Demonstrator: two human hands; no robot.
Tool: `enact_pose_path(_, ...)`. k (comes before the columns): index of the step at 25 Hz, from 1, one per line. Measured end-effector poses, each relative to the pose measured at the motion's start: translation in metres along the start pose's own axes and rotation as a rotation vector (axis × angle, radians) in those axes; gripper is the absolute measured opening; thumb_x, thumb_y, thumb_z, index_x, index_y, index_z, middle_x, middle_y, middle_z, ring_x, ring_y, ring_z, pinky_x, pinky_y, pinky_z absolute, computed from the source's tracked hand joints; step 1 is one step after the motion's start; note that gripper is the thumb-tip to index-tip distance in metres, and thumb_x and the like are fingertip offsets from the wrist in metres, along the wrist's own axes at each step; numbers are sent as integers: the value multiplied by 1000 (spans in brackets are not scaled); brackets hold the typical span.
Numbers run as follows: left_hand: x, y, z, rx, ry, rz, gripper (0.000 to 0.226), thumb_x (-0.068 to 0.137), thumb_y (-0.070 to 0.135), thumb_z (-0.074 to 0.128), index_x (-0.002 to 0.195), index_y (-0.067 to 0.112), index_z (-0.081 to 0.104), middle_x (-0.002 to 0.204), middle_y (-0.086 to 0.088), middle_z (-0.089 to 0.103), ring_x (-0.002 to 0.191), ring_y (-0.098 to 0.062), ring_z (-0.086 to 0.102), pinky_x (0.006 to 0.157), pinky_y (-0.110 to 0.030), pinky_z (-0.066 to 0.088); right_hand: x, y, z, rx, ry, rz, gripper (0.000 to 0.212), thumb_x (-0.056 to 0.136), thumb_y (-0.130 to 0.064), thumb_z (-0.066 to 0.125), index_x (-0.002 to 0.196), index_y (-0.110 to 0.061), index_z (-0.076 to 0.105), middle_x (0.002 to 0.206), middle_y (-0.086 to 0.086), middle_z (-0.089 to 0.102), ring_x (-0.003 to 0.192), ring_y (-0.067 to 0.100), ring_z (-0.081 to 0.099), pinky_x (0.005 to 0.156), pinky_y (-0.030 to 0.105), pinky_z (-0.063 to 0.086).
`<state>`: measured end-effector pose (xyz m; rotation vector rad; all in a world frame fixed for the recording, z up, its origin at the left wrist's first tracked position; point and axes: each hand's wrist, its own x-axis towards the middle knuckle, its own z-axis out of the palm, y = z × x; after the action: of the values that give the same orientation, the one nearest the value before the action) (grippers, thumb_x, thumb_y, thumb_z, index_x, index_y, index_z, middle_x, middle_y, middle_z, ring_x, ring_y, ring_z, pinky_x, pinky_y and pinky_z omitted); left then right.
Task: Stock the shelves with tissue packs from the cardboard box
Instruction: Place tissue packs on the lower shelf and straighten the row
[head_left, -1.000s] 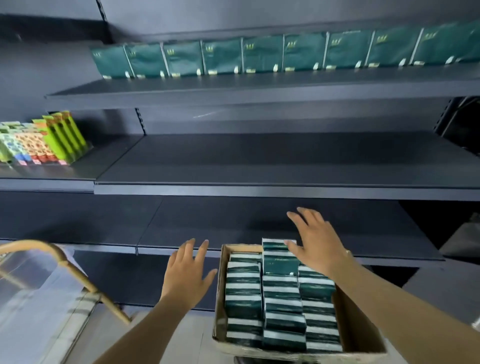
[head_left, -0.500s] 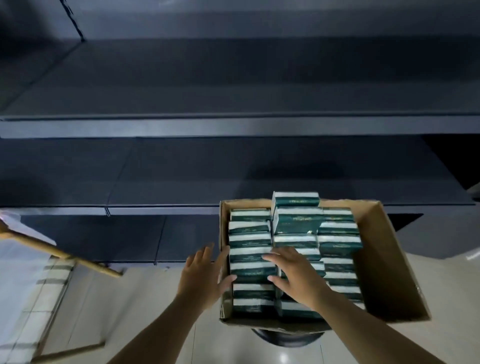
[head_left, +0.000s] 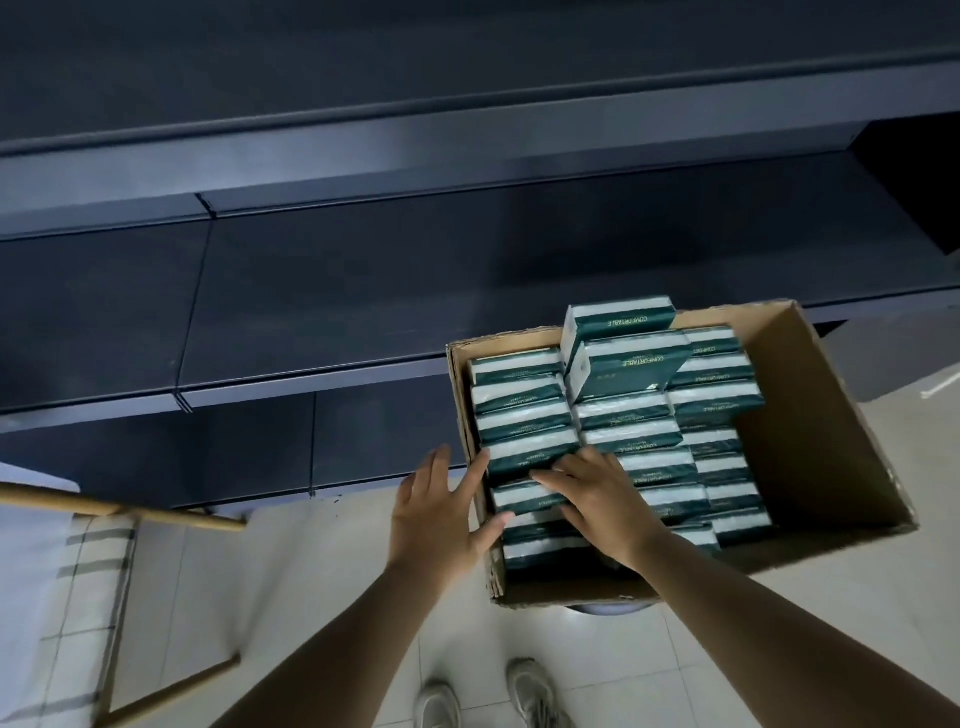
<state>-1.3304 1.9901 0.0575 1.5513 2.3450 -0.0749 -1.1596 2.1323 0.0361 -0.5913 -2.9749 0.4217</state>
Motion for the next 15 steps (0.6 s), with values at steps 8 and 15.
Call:
enact_pose_path(8,-4,-5,-41,21,101,154,80,78,74,39,133,16,44,131,-17,54,117,-35,56,87,-47,50,-9,-17,-55,115,106,77,44,78,-6,72,119,-14,60,105,3,62,100,21,51,86,35,47)
enact_pose_path(15,-12,20,-113,49,305,233,93,78,69,55,149,17,24,153,-14,23,141,-31,21,113,-42,21,-33,-32,-154,123,195,137,40,91,-11,58,130,-12,51,116,7,57,110,23,49,93,32,40)
